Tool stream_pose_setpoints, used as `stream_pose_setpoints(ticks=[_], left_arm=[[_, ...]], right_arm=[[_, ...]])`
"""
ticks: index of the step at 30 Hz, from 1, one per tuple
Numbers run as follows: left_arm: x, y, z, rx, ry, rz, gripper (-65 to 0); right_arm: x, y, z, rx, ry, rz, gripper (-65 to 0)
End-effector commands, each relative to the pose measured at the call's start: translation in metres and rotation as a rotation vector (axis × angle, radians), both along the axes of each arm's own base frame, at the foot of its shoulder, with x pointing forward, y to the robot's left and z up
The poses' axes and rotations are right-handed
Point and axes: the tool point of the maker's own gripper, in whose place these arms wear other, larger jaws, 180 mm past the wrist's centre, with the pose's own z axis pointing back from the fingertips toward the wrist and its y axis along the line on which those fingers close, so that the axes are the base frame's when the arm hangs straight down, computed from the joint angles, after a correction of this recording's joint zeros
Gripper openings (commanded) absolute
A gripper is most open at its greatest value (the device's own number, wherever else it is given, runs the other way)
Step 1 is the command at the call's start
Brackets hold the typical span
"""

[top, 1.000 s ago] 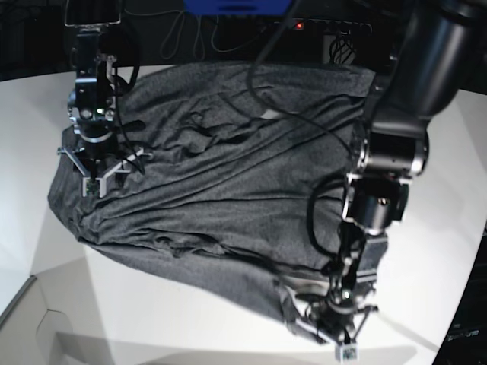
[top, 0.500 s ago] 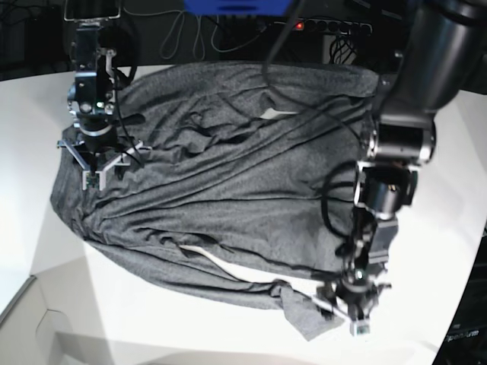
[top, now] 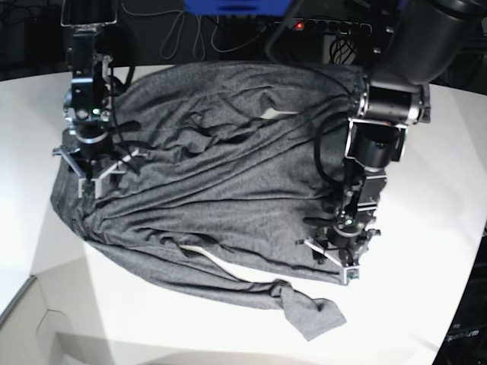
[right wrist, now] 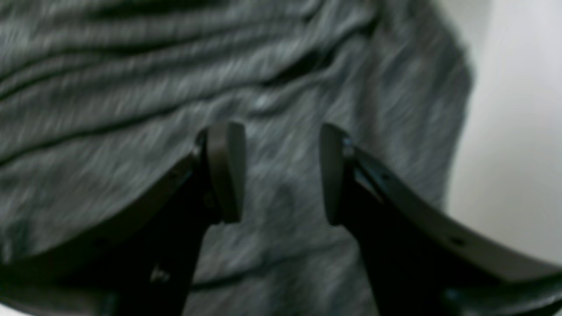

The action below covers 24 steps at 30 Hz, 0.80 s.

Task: Layout the t-shirt on the table in an organized manner, then fold the t-shirt properly
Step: 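Pull the left gripper's grasped edge outward, unfolding the grey shirt, then move the left gripper toward the collar and grasp the shirt edge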

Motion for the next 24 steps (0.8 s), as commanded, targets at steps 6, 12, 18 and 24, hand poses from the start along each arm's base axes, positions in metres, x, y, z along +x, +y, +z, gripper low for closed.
stream_pose_setpoints(ticks=[6,12,18,24], left_arm=[[0.002,0.050,0.013,0.068,-0.084,0.049,-35.2],[-0.011,0.088,0.000,0.121,-0.085,0.098,-35.2],[0.007,0.118,0.033,0.160,-0.148,0.131,-35.2],[0.040,0.130,0.086,0.169,-0.243,0.151,-35.2]], right_arm=[[0.007,-0.003,0.014,-0.017,-0.047,0.007,-37.5],[0.006,0.001,0.013,-0.013,-0.046,0.012,-37.6],[0.004,0.001,0.012,-0.013,-0.043,0.012,-37.6],[-0.001,0.001,0.011,-0.014,-0.036,0.015,-37.6]])
